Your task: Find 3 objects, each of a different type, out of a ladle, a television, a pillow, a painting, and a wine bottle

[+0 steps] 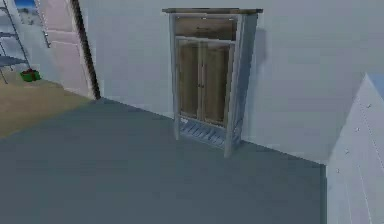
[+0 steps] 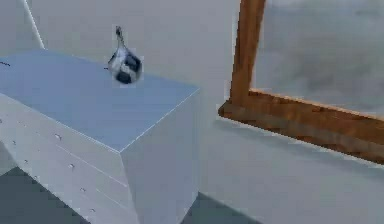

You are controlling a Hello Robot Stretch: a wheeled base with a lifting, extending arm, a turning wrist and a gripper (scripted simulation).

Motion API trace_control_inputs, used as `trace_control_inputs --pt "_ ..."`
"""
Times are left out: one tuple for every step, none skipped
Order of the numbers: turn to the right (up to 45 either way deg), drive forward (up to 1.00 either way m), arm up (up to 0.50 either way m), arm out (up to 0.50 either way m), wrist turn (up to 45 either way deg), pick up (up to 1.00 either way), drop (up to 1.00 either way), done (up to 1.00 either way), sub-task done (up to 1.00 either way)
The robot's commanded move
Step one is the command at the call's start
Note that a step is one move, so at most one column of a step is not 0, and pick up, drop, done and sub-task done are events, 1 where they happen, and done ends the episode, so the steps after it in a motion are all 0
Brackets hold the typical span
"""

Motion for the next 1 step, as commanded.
trace_control_inputs --pt "-45.0 0.0 0.0 0.0 0.0 0.0 0.0 0.0 0.0"
